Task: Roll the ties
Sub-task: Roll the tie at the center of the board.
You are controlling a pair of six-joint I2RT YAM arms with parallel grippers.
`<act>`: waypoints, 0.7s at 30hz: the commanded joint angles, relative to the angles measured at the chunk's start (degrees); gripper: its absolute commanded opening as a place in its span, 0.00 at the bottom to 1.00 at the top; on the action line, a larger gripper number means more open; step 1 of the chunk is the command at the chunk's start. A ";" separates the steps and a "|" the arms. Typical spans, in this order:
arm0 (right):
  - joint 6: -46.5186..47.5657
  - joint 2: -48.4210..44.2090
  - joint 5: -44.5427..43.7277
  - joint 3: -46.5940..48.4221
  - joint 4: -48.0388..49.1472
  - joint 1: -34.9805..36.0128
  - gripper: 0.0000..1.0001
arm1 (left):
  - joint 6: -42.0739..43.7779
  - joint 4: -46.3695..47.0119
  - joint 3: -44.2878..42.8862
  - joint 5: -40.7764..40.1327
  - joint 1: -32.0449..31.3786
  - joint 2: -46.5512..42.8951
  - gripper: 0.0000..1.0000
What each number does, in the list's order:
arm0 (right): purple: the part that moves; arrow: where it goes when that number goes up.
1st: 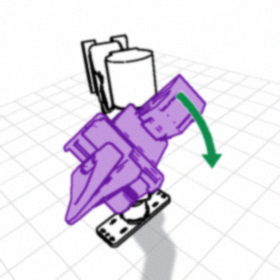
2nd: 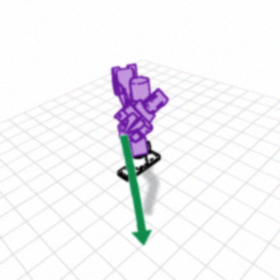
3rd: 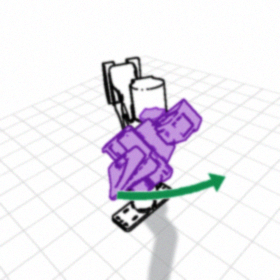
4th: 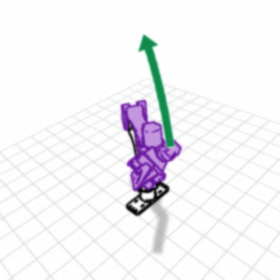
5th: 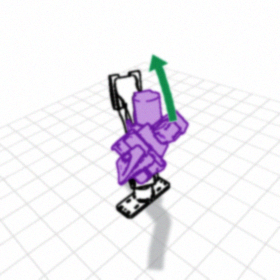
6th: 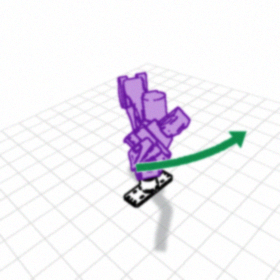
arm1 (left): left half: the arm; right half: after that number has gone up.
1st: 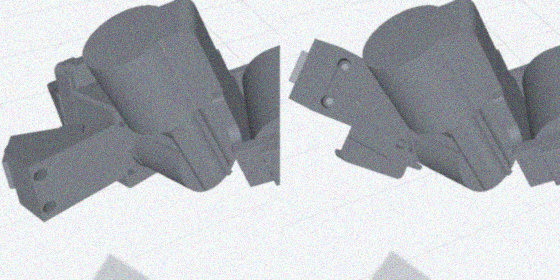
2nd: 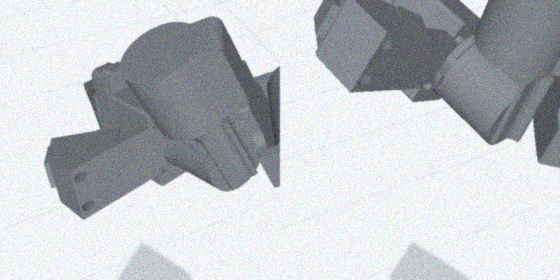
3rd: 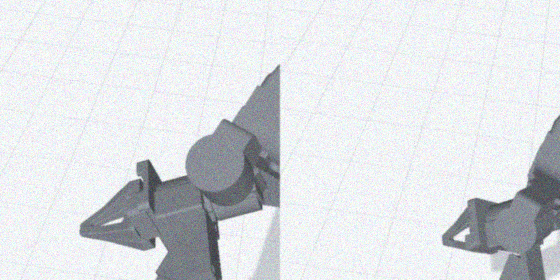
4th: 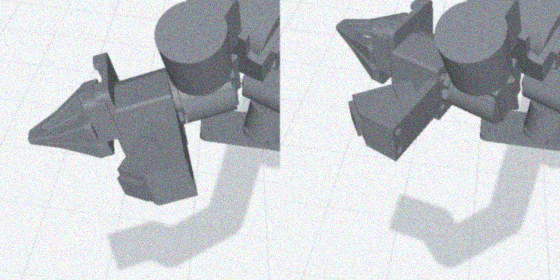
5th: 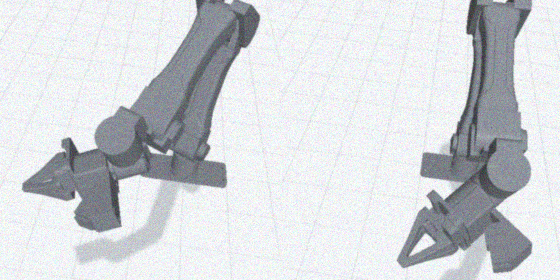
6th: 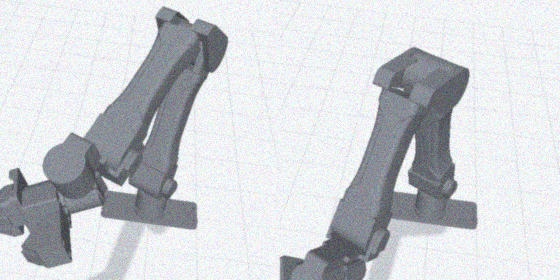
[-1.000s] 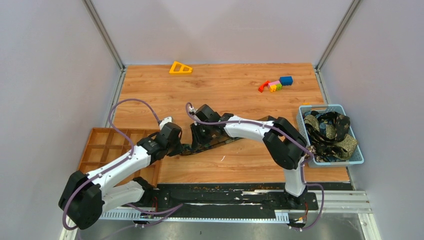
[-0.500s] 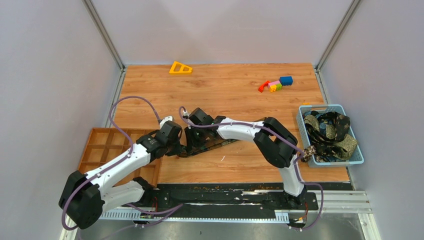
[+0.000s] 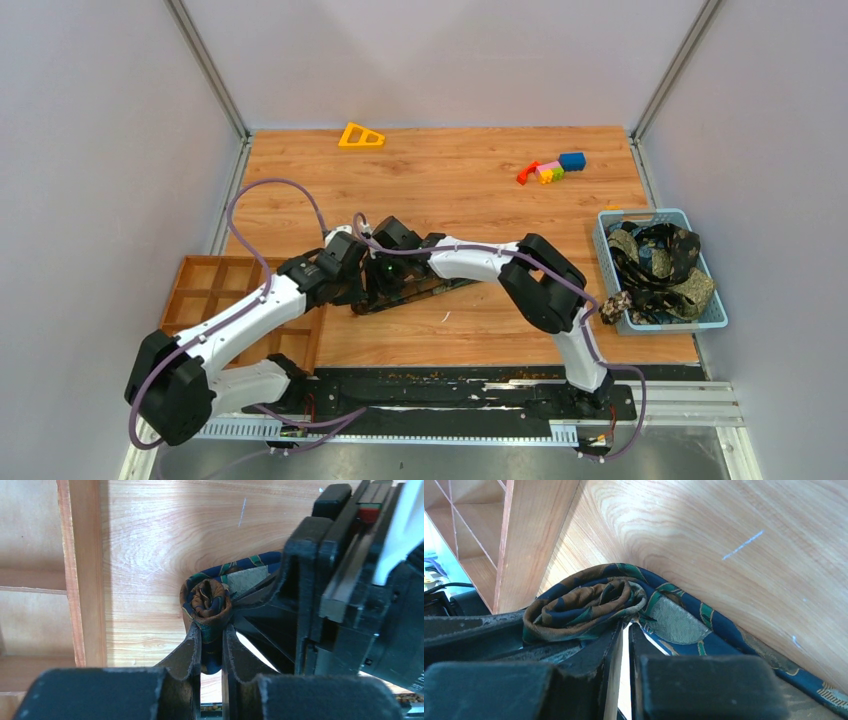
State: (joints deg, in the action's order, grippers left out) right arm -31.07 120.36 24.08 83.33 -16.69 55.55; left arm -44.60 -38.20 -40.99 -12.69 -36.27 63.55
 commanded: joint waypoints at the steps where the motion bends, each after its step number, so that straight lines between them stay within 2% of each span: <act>1: -1.28 1.99 2.45 3.21 2.79 0.99 0.11 | 2.92 -0.15 -4.01 -0.20 -0.07 1.68 0.01; 14: -0.18 0.80 0.86 0.08 2.67 -0.28 0.11 | 4.25 1.69 -5.37 1.17 -0.36 10.06 0.00; 21: 0.85 -4.04 -1.09 -3.46 1.01 -2.86 0.12 | 4.02 2.14 -6.43 0.75 -1.19 12.93 0.00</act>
State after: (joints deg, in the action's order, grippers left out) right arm -31.86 121.60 24.40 82.00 -16.58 54.00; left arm -41.19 -37.89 -45.41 -11.99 -36.75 74.78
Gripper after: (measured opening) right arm 0.110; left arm 0.178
